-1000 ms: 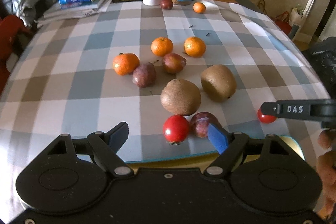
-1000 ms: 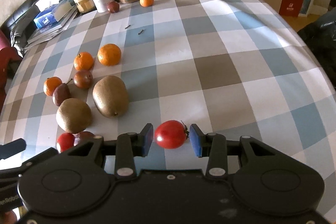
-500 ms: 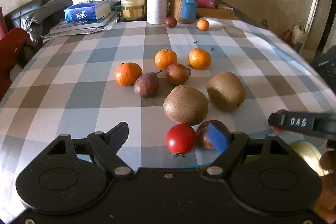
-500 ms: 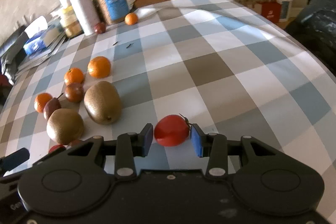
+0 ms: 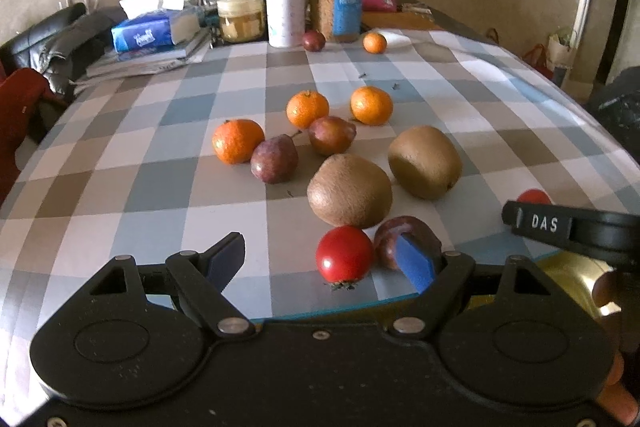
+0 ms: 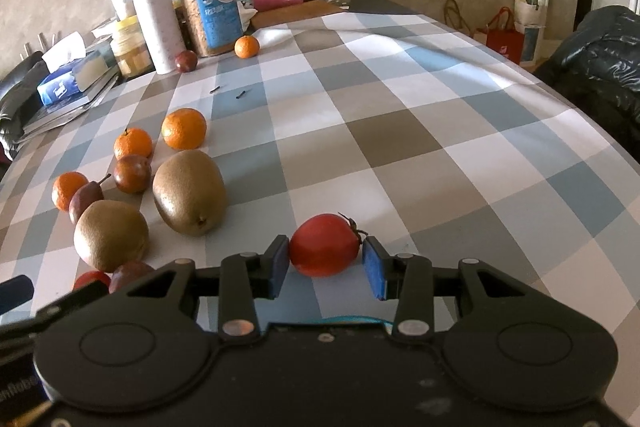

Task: Organize fruits
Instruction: 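Grasp a second red tomato with the left tool while the right tool holds its tomato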

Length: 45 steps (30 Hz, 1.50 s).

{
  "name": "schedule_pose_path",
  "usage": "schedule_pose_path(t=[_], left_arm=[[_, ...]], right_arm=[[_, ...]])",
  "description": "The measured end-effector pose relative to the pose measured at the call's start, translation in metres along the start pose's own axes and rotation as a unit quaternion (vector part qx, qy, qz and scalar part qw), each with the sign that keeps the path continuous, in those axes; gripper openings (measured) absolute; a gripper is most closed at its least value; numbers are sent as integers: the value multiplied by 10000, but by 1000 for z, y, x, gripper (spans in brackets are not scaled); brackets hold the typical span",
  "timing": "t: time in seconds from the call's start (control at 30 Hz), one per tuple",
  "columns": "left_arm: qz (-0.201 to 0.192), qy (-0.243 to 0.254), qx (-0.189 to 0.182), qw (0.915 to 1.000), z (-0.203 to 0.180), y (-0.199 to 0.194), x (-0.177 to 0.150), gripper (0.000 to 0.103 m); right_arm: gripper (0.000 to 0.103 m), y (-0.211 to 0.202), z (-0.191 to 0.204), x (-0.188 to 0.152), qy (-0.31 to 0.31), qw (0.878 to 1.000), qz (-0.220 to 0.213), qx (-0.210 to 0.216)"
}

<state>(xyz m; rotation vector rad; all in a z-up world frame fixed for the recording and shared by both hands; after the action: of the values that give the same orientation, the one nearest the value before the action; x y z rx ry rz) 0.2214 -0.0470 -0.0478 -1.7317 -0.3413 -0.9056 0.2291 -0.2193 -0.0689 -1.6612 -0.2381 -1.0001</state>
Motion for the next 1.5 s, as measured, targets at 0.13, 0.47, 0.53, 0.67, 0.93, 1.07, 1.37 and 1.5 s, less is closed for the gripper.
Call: schedule_pose_path(t=[0.13, 0.47, 0.53, 0.67, 0.93, 1.07, 1.37, 1.5], left_arm=[[50, -201, -106, 9997, 7, 1, 1, 83], [253, -536, -126, 9982, 21, 6, 0, 82], [226, -449, -97, 9987, 19, 5, 0, 82], [276, -397, -71, 9988, 18, 9, 1, 83], [368, -328, 53, 9988, 15, 14, -3, 83], [332, -285, 134, 9990, 14, 14, -3, 83], [407, -326, 217, 9984, 17, 22, -2, 85], [429, -293, 272, 9983, 15, 23, -2, 86]], right_arm=[[42, 0, 0, -1, -18, 10000, -29, -30], [42, 1, 10, -6, -444, 9986, -169, -221], [42, 1, 12, -7, -534, 9980, -212, -265], [42, 1, 12, -7, -517, 9980, -231, -270], [39, 0, 11, -7, -529, 9981, -237, -229], [38, 0, 10, -6, -470, 9985, -207, -186], [38, 2, 13, -7, -570, 9976, -287, -272], [38, 2, 13, -6, -575, 9976, -283, -265]])
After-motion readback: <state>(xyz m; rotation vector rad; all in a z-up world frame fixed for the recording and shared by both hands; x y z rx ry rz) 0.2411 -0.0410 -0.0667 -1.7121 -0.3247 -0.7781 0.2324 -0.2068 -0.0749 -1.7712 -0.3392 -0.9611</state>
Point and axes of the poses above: each gripper's, at about its wrist camera, not at the fingertips, and y roughly the way its jaws point, z to its left, x to its top, the point moved 1 cm from there along y, roughly the way its jaws point, and after that the axes turned 8 degrees about -x, right-handed, at the moved point
